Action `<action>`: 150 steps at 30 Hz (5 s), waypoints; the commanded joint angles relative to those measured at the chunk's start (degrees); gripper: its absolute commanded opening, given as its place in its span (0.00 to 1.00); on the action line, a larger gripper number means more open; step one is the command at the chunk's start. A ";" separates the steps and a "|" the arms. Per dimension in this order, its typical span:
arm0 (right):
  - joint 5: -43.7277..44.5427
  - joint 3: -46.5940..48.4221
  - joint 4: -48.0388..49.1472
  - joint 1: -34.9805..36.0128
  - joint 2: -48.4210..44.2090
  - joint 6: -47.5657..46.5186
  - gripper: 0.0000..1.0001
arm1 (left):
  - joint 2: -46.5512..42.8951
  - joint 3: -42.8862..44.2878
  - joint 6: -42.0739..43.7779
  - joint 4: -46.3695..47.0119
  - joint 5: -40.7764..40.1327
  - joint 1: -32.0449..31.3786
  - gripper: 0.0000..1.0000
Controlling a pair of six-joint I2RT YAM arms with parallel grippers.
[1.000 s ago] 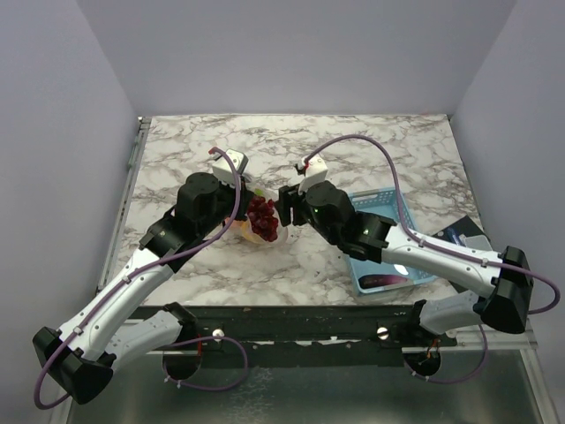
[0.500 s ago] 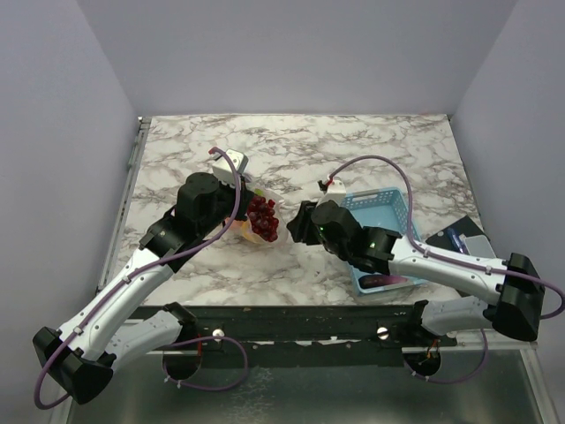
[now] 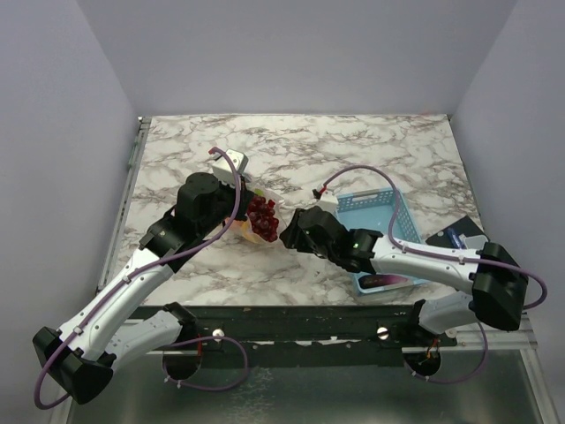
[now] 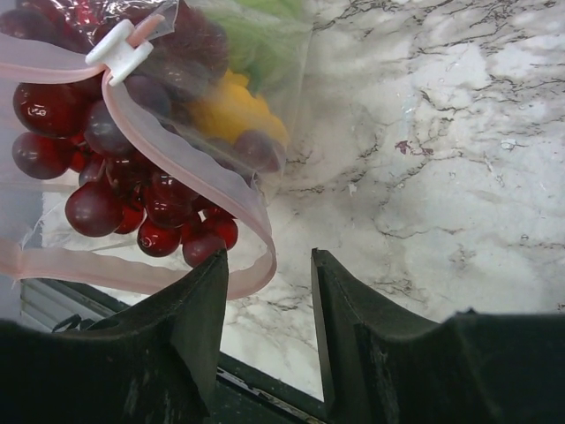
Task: Place the food in the zip-top bag and seal the zipper
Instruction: Adjust the zipper food storage bag at the center of the board, then adjust the fake vegetable in the bin.
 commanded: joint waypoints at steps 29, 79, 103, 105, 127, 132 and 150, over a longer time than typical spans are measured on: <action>6.90 3.14 -0.90 -0.13 -3.68 -1.74 0.01 | -4.01 0.75 -1.01 -1.92 0.76 -0.35 0.00; 9.30 19.54 -16.00 -0.13 -8.03 -28.09 0.01 | 0.84 0.27 -11.94 -5.87 2.17 -0.35 0.00; 11.86 24.75 -17.74 -0.13 -4.35 -30.70 0.01 | -1.75 6.96 -7.01 -4.88 -0.84 -0.35 0.00; 12.37 24.95 -18.94 -0.13 -4.64 -30.56 0.04 | -1.94 6.47 -6.68 -4.27 -0.68 -0.35 0.00; 18.73 20.64 -52.75 -0.13 -19.72 -11.74 0.67 | -4.45 2.76 -3.25 -1.08 0.43 -0.34 0.00; 17.14 16.71 -59.21 -0.19 -19.41 -4.56 0.68 | -5.03 2.24 -3.29 -0.91 0.98 -0.33 0.00; 4.80 -0.73 -49.93 -15.90 -17.95 -5.99 0.34 | -6.54 0.55 -3.03 -0.17 2.85 -0.35 0.00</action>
